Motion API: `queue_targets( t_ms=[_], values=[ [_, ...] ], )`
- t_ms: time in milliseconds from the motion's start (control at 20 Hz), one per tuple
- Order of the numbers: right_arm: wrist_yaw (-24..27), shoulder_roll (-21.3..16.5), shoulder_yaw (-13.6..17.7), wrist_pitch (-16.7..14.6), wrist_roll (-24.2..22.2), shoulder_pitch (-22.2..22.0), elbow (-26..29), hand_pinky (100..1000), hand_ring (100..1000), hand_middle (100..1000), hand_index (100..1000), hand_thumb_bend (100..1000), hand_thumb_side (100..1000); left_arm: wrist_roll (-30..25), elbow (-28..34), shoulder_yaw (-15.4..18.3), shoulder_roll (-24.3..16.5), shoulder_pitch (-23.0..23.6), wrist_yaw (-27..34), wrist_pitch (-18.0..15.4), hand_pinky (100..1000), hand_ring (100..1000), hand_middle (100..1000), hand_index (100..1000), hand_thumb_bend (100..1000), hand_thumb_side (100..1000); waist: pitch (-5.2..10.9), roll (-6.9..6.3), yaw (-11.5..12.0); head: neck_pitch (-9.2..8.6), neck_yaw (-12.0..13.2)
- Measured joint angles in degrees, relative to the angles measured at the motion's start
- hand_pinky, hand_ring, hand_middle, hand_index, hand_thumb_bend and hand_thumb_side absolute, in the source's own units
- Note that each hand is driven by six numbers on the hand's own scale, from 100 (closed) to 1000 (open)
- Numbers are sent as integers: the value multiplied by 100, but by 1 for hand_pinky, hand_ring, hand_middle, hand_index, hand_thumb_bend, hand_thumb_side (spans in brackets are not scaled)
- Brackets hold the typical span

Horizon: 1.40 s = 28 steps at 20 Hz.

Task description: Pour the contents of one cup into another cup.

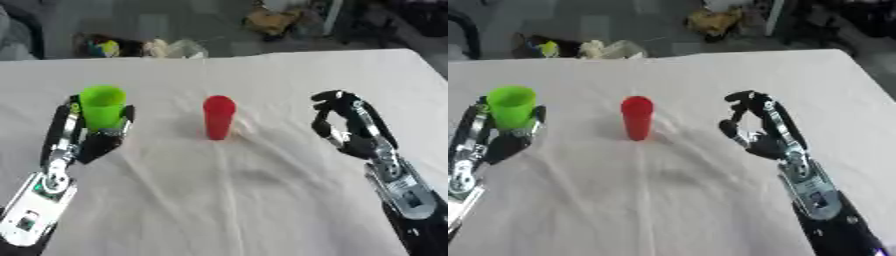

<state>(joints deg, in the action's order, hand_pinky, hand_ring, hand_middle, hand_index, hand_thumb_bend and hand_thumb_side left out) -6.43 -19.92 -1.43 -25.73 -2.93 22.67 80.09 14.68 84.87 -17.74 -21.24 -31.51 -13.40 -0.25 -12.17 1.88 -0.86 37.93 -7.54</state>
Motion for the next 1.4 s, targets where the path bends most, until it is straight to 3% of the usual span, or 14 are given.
queue_targets(
  t_ms=[550,1050,1400],
  values=[
    [-5,-27,-49,23,-29,226,-418,718,432,344,706,648,625,-106,1406,2,-251,490,286,289,100,455,336,561,100,482,75,1,260,-1,-154],
    [-424,-51,-289,-104,-306,709,-1218,738,475,382,725,693,559,-248,1882,-5,-239,642,489,439,100,461,340,566,100,478,97,-38,528,-1,-250],
    [-1044,-46,-317,-281,-336,988,-1650,762,519,441,764,786,544,-380,2074,-72,-138,694,552,485,100,467,345,570,100,470,96,-64,675,0,-343]
  ],
)
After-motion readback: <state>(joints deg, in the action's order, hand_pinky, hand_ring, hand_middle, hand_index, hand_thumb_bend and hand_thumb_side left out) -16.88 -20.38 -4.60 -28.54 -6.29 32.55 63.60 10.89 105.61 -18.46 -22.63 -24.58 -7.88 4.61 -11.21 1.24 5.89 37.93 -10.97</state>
